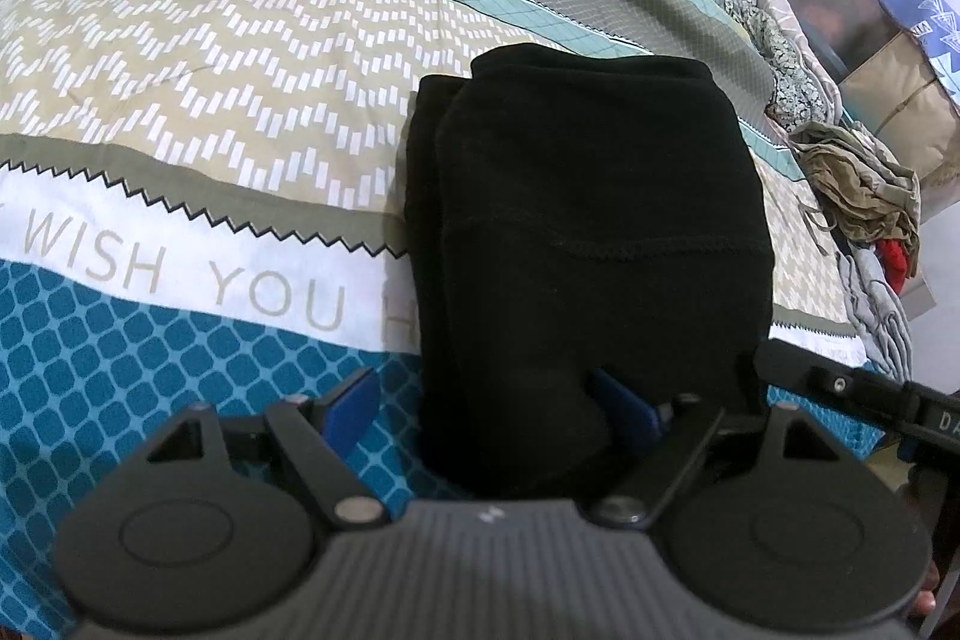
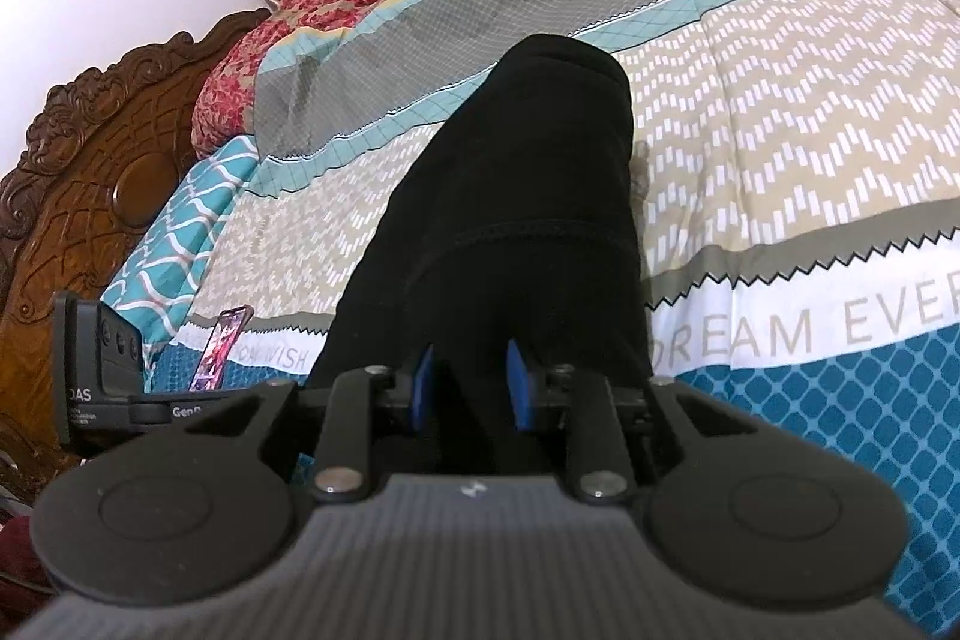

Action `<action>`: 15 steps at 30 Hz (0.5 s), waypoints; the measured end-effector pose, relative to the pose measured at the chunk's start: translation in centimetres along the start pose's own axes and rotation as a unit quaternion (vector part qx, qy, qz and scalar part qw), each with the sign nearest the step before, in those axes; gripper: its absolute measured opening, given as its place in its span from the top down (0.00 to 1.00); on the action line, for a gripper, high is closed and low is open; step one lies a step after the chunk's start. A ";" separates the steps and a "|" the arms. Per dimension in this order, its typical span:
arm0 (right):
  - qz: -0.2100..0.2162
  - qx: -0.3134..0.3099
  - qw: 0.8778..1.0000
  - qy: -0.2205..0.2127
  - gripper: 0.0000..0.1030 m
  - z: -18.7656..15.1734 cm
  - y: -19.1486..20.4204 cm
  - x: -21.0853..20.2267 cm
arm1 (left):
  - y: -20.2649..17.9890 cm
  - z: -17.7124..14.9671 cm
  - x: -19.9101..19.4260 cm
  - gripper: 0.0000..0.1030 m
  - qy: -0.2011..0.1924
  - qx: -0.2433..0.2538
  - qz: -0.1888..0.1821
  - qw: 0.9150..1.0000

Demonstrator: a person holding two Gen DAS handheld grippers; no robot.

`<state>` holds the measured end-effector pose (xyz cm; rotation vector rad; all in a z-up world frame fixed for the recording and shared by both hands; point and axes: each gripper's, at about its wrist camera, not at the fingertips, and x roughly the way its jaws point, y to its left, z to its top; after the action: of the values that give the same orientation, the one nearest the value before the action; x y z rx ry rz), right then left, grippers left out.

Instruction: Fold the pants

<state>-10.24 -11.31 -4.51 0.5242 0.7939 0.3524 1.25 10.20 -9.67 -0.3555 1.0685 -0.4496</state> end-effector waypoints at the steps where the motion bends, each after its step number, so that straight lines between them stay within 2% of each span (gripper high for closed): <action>1: 0.001 0.001 1.000 0.000 0.72 0.0 0.0 0.0 | 0.0 0.0 0.0 0.20 0.000 0.000 0.000 1.000; 15: 0.000 -0.001 1.000 -0.001 0.72 0.0 -0.1 -0.1 | 0.1 0.0 0.0 0.20 0.000 0.000 -0.001 1.000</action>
<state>-10.30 -11.40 -4.54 0.5229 0.7917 0.3530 1.25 10.29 -9.71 -0.3579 1.0685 -0.4517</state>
